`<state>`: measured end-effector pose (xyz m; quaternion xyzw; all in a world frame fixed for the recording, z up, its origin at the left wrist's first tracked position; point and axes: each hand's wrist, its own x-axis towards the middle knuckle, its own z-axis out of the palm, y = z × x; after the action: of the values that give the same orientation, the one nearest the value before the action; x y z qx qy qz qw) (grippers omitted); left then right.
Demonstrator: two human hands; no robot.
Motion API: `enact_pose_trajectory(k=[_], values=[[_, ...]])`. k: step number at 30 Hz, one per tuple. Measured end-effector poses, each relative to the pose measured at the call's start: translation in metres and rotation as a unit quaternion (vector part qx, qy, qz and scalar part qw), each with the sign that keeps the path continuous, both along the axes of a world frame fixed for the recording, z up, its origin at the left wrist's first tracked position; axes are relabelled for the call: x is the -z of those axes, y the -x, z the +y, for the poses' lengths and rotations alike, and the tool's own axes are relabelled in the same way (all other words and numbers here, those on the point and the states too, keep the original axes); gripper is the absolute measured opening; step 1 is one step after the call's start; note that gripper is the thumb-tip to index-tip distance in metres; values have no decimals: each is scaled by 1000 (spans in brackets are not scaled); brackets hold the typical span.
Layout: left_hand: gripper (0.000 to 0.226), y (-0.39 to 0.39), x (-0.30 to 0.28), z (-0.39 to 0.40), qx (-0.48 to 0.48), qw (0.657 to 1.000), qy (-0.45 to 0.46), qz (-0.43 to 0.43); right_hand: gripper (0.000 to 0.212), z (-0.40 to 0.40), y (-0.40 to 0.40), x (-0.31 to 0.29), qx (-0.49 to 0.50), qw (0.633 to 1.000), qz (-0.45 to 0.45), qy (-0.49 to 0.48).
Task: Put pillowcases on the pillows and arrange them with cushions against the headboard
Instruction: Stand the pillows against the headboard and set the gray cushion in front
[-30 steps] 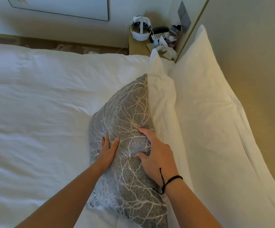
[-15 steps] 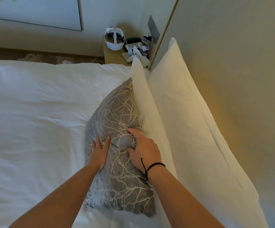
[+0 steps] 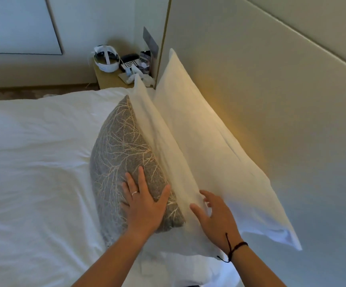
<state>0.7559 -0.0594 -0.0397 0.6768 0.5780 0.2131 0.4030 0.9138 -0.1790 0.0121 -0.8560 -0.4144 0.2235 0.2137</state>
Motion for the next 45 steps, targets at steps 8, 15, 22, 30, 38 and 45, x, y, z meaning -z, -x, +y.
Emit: enact_pose_trajectory(k=[8,15,22,30,38,45], values=[[111,-4,-13,-23,15,1000,3,27,34,-88,9,17,1,977,-97,190],[116,-7,-19,-28,36,998,28,51,43,-107,-18,7,-20,985,-109,133],[116,-14,-18,-27,46,994,43,85,44,-115,-36,26,-22,992,-34,122],[114,-11,-21,-43,16,997,40,65,19,-140,-51,-26,-82,987,-135,-13],[113,-15,-21,-78,10,996,46,75,35,-160,-135,-48,15,974,-200,102],[108,-12,-25,-86,13,998,28,56,22,-171,-167,-41,-38,970,-222,86]])
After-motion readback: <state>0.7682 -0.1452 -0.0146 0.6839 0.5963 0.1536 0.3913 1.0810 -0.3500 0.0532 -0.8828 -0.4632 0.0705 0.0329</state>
